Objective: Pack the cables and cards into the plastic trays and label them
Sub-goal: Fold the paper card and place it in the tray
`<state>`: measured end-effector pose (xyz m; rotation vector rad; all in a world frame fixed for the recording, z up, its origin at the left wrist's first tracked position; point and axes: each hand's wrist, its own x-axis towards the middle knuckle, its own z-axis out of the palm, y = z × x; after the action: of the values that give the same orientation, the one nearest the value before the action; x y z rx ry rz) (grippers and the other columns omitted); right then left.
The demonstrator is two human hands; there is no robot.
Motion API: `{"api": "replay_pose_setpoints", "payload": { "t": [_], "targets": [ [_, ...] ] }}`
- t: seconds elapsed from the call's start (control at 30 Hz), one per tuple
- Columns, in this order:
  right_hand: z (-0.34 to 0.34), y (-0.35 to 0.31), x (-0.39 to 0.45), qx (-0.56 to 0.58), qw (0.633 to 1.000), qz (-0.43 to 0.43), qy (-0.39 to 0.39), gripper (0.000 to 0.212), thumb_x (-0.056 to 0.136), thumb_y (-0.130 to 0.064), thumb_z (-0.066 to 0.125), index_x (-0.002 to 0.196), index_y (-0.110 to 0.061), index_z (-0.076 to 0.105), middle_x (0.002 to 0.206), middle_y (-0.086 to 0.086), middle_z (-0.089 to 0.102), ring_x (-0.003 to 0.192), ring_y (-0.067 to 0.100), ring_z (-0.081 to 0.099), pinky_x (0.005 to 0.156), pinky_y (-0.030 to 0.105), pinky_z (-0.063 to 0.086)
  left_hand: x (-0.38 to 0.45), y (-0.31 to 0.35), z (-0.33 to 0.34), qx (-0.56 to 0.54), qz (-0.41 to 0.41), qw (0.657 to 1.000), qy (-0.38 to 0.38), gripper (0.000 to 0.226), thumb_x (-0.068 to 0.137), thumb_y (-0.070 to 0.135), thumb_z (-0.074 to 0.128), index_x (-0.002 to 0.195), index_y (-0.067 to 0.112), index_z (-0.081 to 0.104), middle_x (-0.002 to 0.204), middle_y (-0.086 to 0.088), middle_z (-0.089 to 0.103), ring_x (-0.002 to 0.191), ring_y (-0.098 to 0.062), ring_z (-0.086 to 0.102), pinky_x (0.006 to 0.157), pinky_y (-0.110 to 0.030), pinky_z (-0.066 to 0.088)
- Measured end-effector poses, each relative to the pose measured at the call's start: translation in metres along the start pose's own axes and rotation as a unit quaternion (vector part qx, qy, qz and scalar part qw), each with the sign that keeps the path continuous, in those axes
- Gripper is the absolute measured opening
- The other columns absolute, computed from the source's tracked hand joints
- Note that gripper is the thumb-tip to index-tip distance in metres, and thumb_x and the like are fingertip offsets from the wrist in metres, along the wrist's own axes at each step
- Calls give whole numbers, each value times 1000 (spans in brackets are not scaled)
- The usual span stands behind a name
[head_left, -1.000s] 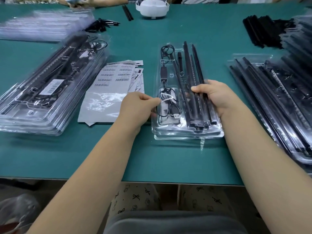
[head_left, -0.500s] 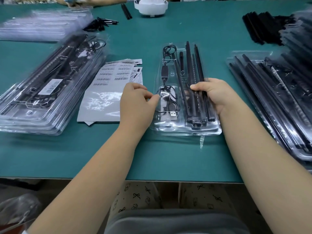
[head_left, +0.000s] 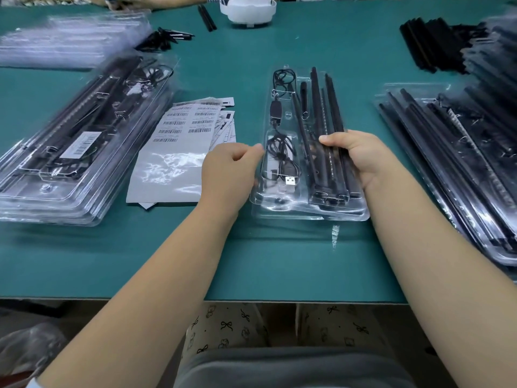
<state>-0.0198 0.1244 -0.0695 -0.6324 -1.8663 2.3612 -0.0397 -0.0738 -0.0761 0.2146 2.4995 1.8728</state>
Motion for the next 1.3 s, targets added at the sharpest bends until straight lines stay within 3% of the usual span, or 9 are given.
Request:
{"api": "replay_pose_setpoints", "payload": {
  "t": [0.13, 0.3, 0.4, 0.57, 0.77, 0.9, 1.03, 1.2, 1.3],
  "targets": [
    [-2, 1, 3, 8, 1000, 11, 9, 7, 85, -6, 62, 91, -4, 59, 62, 8, 68, 53, 20, 67, 51, 31, 56, 2, 7, -3, -24, -78, 995, -62, 33, 76, 50, 58, 67, 21, 71, 74, 1, 62, 54, -14, 50, 62, -29, 41],
    [0, 4, 6, -63, 997, -24, 38, 6, 79, -5, 68, 81, -7, 62, 64, 6, 67, 55, 21, 65, 59, 35, 59, 6, 2, -5, 94, -40, 987, -121, 55, 79, 55, 64, 62, 5, 49, 55, -7, 31, 54, -17, 30, 57, -26, 26],
    [-1, 6, 8, -46, 998, -31, 33, 7, 79, -5, 68, 81, -7, 61, 64, 6, 68, 56, 21, 66, 57, 35, 58, 11, 4, -1, 87, -59, 989, -103, 50, 89, 52, 54, 66, 8, 58, 45, 2, 50, 44, -16, 45, 60, -24, 36],
    [-5, 8, 6, -20, 997, -64, 26, 37, 82, -7, 67, 117, -1, 56, 94, 10, 72, 83, 21, 71, 75, 34, 57, 9, 2, 3, 176, 44, 981, -75, 35, 97, 50, 36, 79, 24, 50, 69, -5, 47, 67, -14, 43, 66, -32, 34],
    [-2, 10, 2, 31, 996, -72, 50, 11, 82, -6, 65, 92, -8, 61, 67, 2, 71, 64, 19, 70, 60, 29, 55, 8, 5, -6, 45, 31, 989, -135, 35, 89, 60, 47, 82, 26, 54, 63, -1, 39, 53, -11, 35, 58, -28, 29],
    [1, 11, 2, 38, 996, -61, 54, 14, 79, -7, 67, 92, -7, 62, 81, 11, 70, 84, 32, 70, 77, 43, 58, 12, 4, -5, 28, 16, 995, -90, 42, 86, 55, 56, 72, 16, 57, 66, 1, 43, 53, -13, 33, 53, -21, 31],
    [3, 10, 5, -25, 993, -86, 71, 11, 77, -8, 71, 84, -11, 63, 70, 5, 69, 65, 22, 68, 61, 33, 56, 11, -3, 0, 43, 17, 999, -27, 56, 87, 44, 62, 59, -4, 58, 41, 5, 42, 38, -14, 36, 46, -17, 35],
    [6, 10, 5, -46, 993, -77, 70, 24, 75, -10, 72, 97, -7, 63, 66, 2, 70, 62, 21, 70, 58, 30, 55, 9, -5, 2, 15, 4, 1000, 13, 47, 83, 42, 67, 74, -4, 68, 59, -13, 64, 42, -15, 47, 59, -30, 52],
    [7, 10, 3, -38, 994, -66, 74, 37, 75, -9, 72, 109, -2, 60, 67, 3, 71, 63, 23, 71, 55, 31, 56, 9, -6, 4, 24, 8, 1000, 18, 48, 84, 41, 66, 71, -5, 66, 66, -26, 59, 52, -19, 44, 65, -36, 51]
  ]
}}
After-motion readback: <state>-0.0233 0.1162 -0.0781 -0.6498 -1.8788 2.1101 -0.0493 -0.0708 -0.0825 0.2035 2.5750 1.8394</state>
